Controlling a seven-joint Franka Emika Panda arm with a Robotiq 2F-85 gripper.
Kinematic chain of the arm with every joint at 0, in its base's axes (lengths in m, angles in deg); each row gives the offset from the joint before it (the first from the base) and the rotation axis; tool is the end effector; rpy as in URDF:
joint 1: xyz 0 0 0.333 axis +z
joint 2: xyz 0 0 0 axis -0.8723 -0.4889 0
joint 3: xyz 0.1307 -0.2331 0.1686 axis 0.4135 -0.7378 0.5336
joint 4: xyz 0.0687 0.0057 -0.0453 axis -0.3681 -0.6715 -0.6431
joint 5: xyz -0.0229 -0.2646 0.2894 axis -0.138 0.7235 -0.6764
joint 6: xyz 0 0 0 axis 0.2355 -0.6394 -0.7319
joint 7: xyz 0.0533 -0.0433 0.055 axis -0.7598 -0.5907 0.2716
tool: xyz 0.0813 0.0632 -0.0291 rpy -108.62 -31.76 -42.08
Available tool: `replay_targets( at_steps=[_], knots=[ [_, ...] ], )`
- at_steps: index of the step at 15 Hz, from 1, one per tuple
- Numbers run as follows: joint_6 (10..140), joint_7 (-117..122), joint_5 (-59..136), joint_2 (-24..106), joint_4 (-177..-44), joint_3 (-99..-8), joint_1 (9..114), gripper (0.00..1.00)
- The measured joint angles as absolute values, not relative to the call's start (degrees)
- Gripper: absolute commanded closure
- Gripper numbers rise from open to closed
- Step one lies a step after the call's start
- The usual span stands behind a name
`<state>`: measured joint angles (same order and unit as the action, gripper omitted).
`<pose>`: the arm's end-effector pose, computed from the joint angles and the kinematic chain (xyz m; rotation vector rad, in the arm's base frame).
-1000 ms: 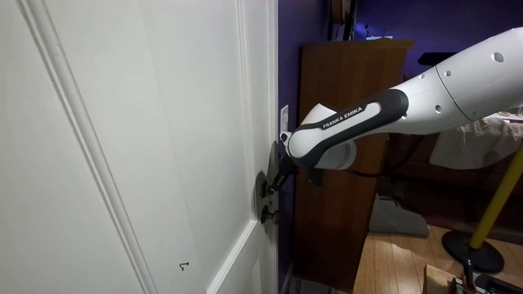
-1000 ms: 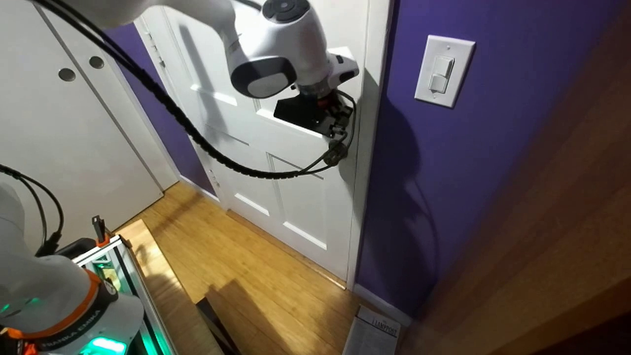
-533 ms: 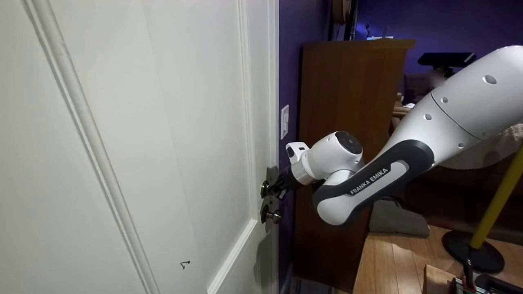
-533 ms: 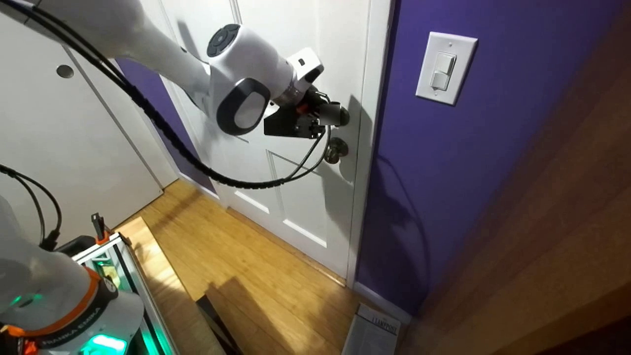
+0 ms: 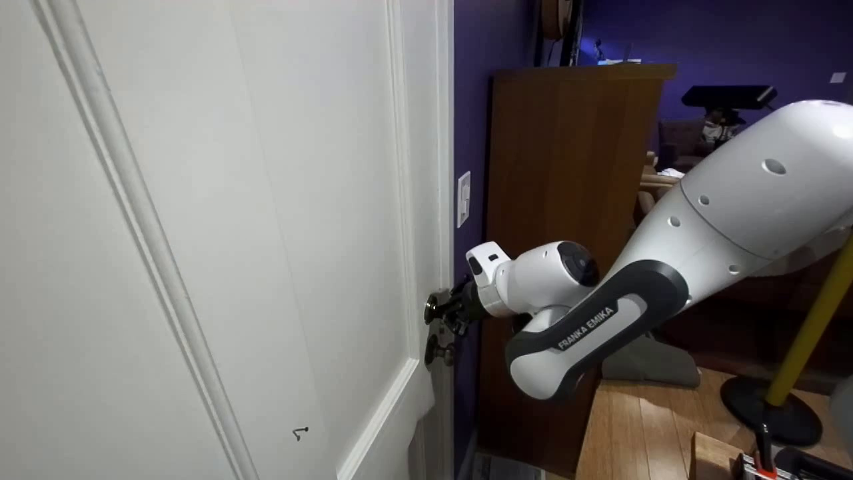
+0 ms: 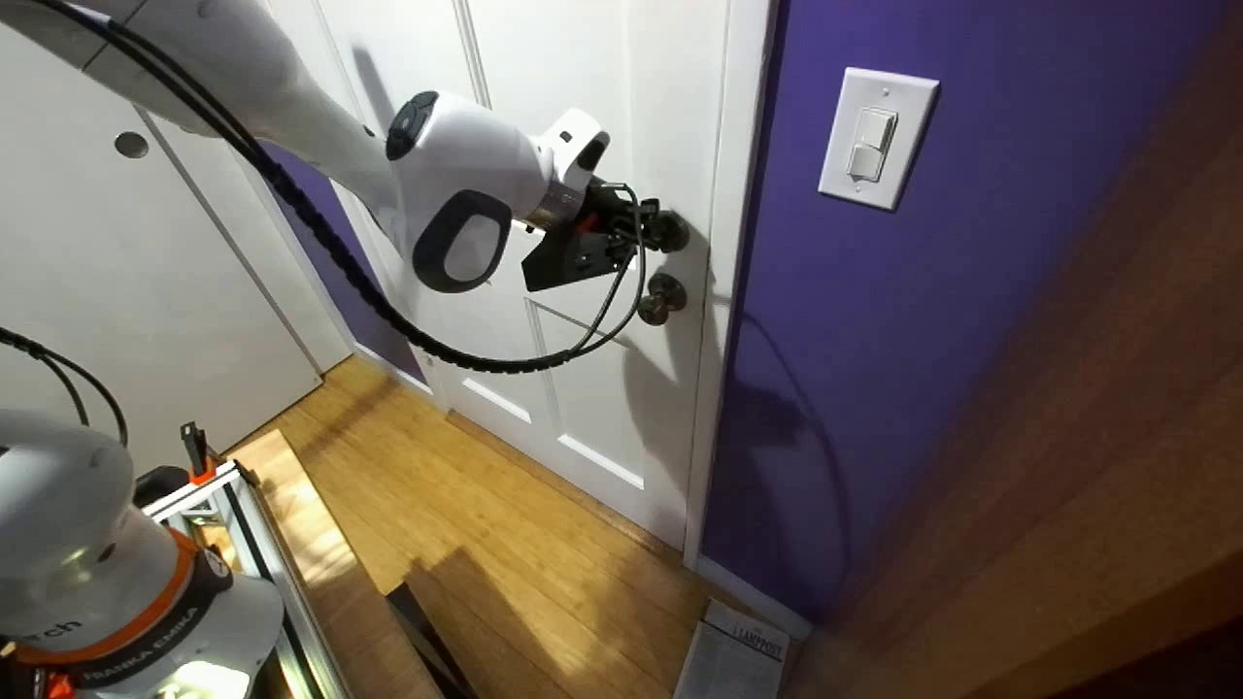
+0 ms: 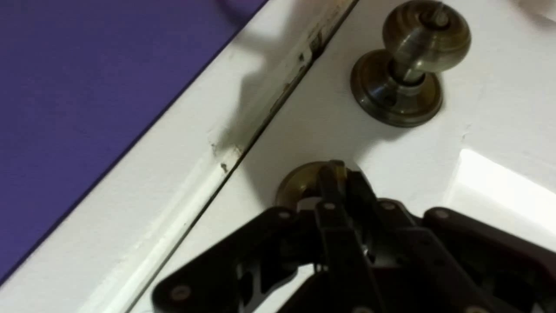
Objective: Turn the top silver lock on the door to the left
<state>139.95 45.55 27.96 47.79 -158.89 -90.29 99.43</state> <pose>0.5310 -0.0290 0.3527 2.4394 0.6825 1.1002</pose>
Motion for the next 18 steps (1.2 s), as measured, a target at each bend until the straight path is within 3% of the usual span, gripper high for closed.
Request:
replay_targets(
  at_steps=[6, 15, 18],
  knots=[
    [148.9, 65.6, 5.3, 36.5, -158.3, -101.6, 118.4, 0.97],
    [148.6, 83.5, -4.7, 26.2, -157.7, -113.8, 136.3, 0.97],
    [141.7, 88.4, -7.3, 25.5, -157.8, -119.0, 142.1, 0.97]
  ],
)
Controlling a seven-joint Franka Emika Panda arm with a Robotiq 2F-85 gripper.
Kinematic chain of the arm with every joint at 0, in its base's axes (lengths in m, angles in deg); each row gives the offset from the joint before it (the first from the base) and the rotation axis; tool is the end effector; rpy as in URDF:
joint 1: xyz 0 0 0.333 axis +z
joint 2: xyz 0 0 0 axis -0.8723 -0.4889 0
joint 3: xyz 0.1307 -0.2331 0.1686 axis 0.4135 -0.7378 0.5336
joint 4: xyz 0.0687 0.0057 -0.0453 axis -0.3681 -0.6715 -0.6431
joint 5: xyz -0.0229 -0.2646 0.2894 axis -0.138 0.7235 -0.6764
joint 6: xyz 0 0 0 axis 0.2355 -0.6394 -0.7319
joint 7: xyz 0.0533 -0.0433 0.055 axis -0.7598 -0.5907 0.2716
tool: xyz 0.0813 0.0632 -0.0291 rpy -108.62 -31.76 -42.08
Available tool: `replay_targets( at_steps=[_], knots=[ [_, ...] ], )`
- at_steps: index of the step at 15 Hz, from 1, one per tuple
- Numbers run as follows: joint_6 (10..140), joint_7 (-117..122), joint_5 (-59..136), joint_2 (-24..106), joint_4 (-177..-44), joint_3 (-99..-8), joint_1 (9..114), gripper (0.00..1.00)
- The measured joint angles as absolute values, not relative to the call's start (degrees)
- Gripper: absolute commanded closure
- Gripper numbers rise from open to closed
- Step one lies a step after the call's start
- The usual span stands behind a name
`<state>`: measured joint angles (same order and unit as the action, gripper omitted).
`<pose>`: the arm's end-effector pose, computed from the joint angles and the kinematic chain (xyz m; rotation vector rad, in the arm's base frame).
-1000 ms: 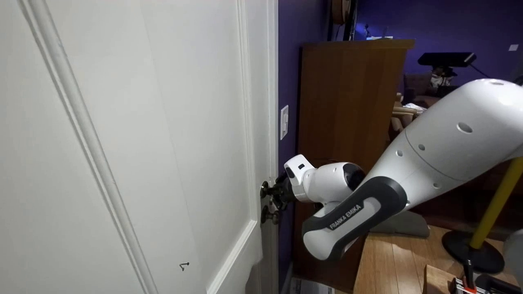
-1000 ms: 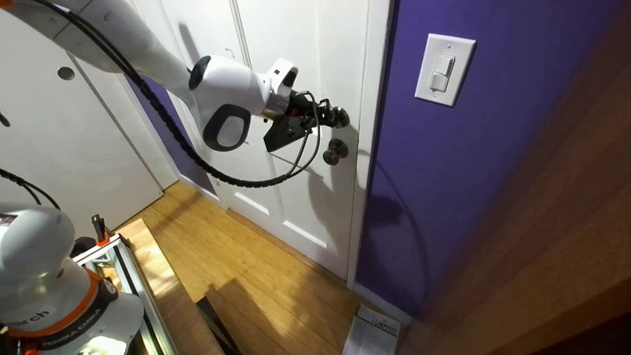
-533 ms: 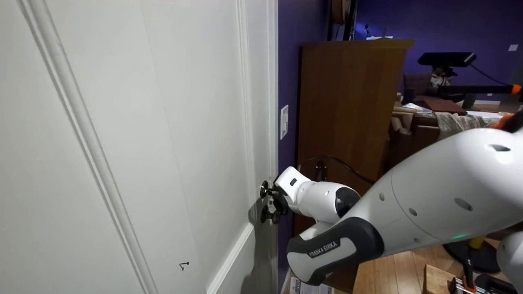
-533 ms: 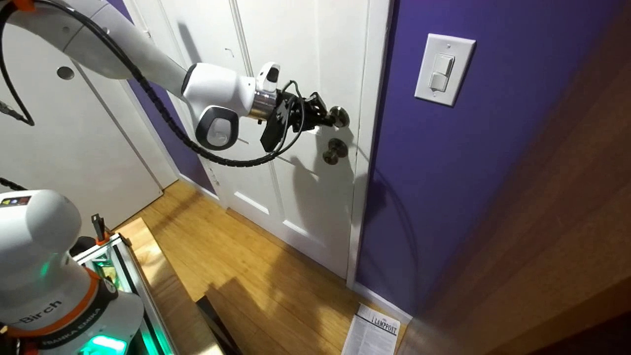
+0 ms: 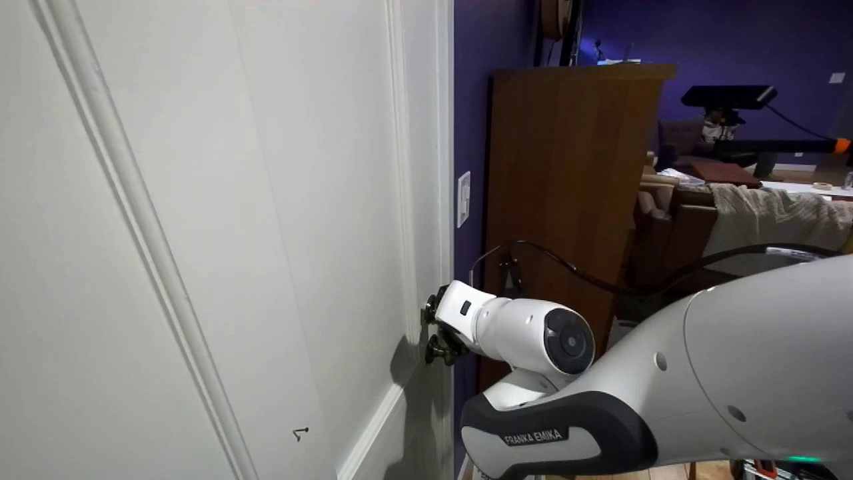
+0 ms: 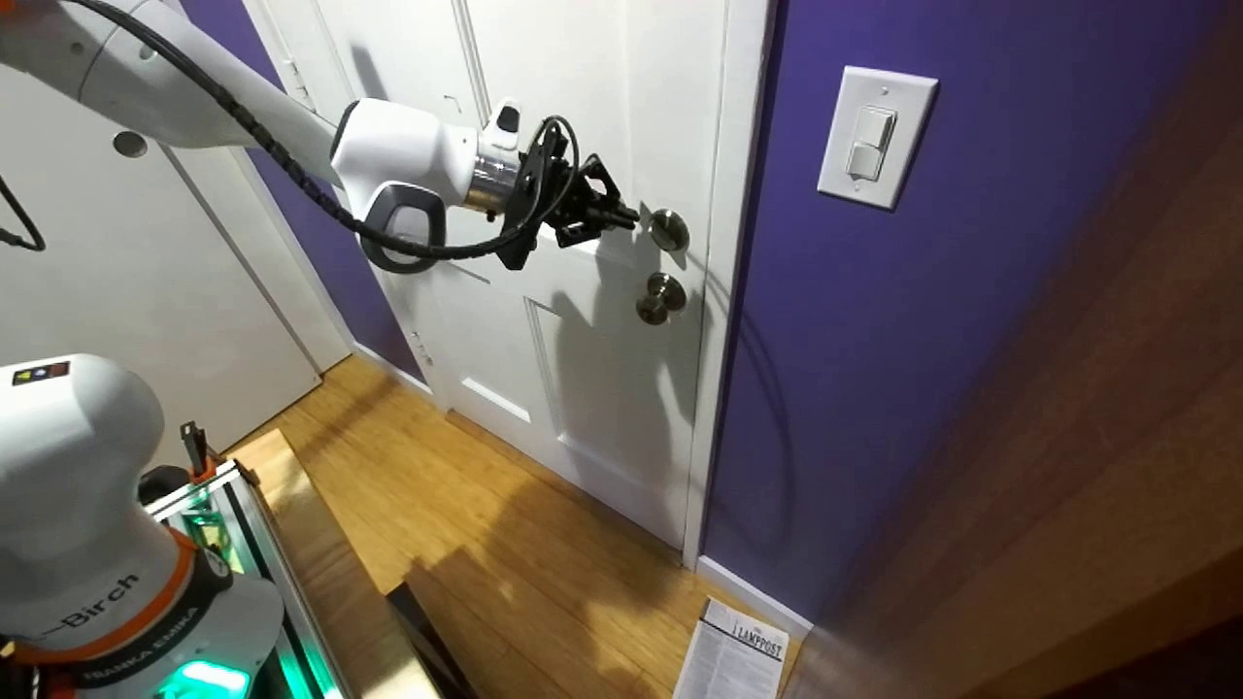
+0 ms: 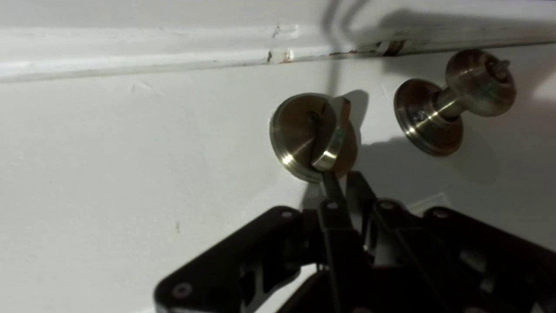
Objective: Turn the top silver lock on the door to the left
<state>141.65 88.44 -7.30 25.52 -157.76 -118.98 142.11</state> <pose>0.5146 0.0509 0.3480 1.8488 1.1158 0.7093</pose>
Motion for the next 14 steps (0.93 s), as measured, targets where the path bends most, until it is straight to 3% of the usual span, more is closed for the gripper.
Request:
replay_targets(
  at_steps=[2, 3, 4, 12, 14],
  knots=[
    [132.5, 91.3, -10.4, 24.0, -157.8, -124.6, 146.9, 0.97],
    [127.1, 91.8, -11.2, 22.9, -158.0, -127.8, 149.3, 0.83],
    [122.1, 91.8, -11.2, 21.9, -158.3, -130.8, 151.3, 0.63],
    [87.2, 79.0, 13.7, 26.4, -155.6, -157.5, 165.6, 0.05],
    [78.7, 79.4, 15.5, 29.1, -152.6, -165.3, 169.1, 0.0]
  ],
)
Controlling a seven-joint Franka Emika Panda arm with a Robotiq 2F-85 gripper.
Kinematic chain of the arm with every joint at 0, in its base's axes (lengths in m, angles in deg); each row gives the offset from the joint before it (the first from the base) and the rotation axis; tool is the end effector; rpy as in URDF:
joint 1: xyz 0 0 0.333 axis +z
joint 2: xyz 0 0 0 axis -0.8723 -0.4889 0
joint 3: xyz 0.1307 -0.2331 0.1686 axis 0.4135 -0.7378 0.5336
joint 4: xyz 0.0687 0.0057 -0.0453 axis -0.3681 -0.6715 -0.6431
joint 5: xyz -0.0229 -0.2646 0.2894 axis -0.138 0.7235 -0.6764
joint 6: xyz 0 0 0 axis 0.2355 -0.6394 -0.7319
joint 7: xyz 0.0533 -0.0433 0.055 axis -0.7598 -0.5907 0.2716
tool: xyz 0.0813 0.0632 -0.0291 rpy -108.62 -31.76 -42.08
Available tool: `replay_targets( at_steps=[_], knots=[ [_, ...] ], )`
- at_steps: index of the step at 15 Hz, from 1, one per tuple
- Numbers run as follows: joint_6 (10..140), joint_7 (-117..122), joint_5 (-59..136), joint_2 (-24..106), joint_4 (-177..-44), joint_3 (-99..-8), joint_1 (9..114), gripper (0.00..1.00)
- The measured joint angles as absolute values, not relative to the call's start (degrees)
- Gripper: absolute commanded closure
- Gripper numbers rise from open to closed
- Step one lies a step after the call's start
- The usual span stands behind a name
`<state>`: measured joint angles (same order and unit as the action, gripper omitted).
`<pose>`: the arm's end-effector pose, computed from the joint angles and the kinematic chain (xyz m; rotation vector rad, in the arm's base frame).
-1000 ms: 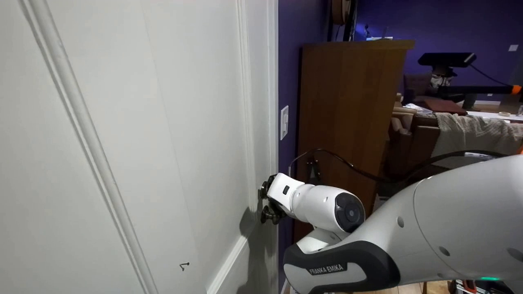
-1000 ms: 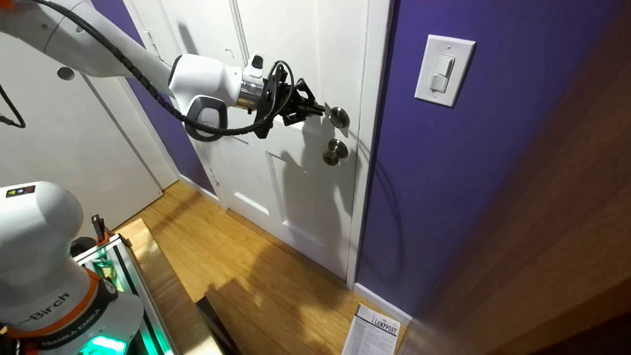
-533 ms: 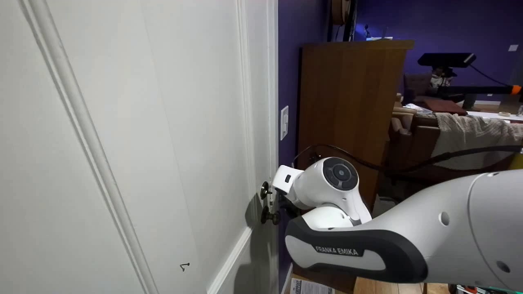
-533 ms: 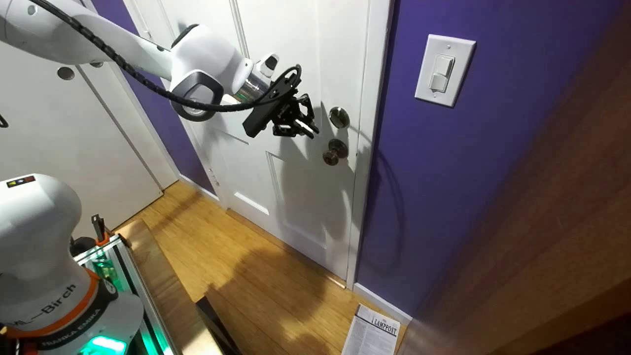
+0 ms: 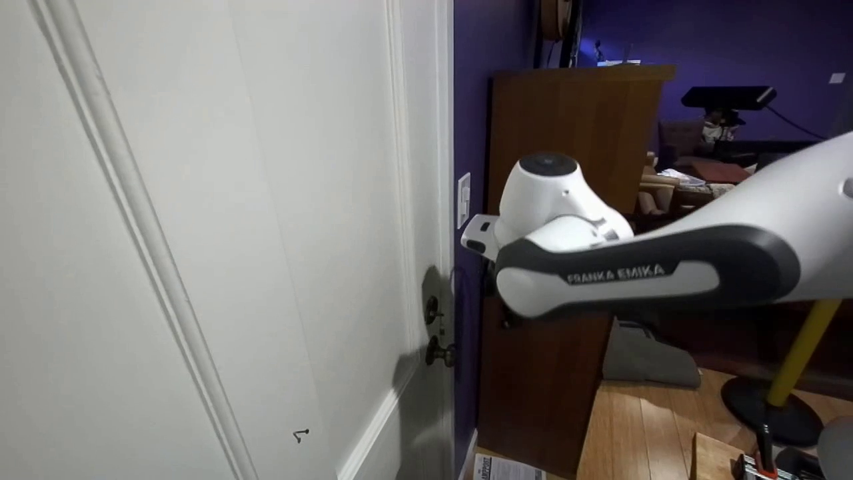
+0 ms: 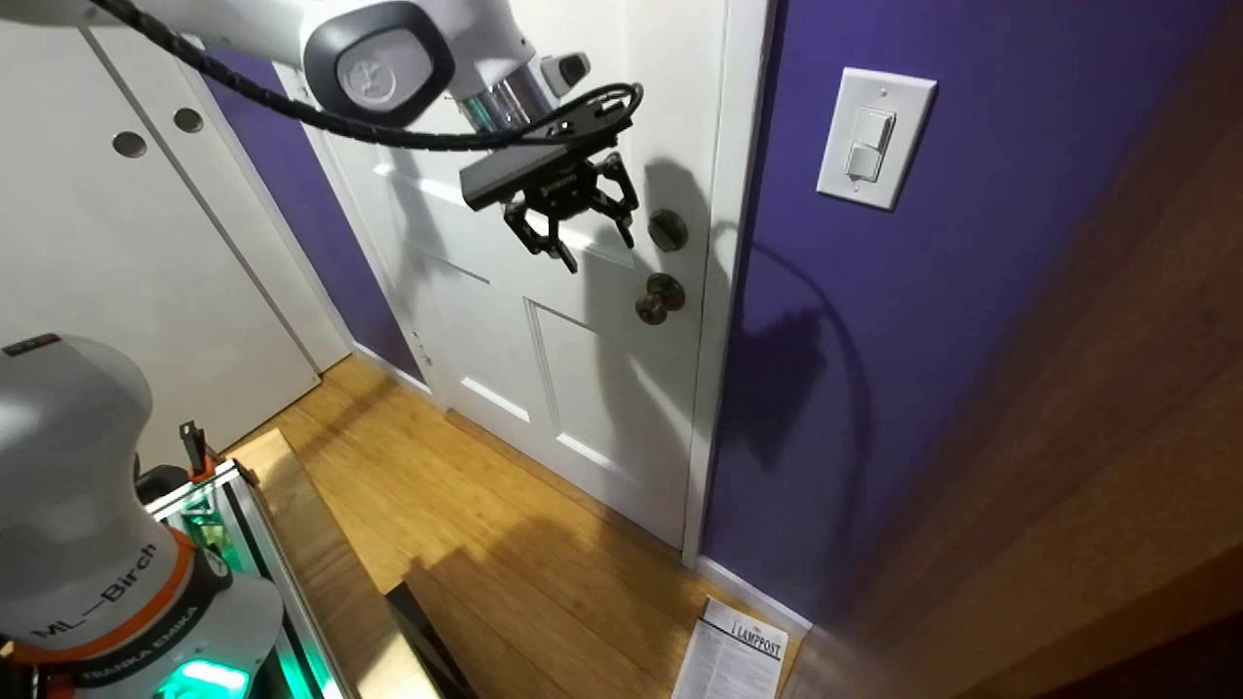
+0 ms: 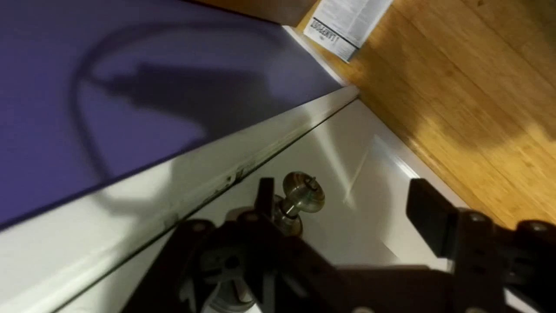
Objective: Turn the top silver lock on the door to the left
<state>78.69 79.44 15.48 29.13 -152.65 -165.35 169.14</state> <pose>0.4948 -0.0371 0.4408 2.4985 1.2355 0.1946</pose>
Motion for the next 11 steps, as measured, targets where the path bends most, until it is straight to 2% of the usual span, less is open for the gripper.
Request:
replay_targets(
  at_steps=[5, 9, 11],
  knots=[
    [54.1, 79.4, 12.6, 29.8, -143.7, -177.2, 171.8, 0.0],
    [38.0, 74.9, 6.0, 27.0, -139.3, -180.7, 171.2, 0.0],
    [37.0, 74.9, 5.6, 25.9, -139.0, -180.6, 170.7, 0.0]
  ],
)
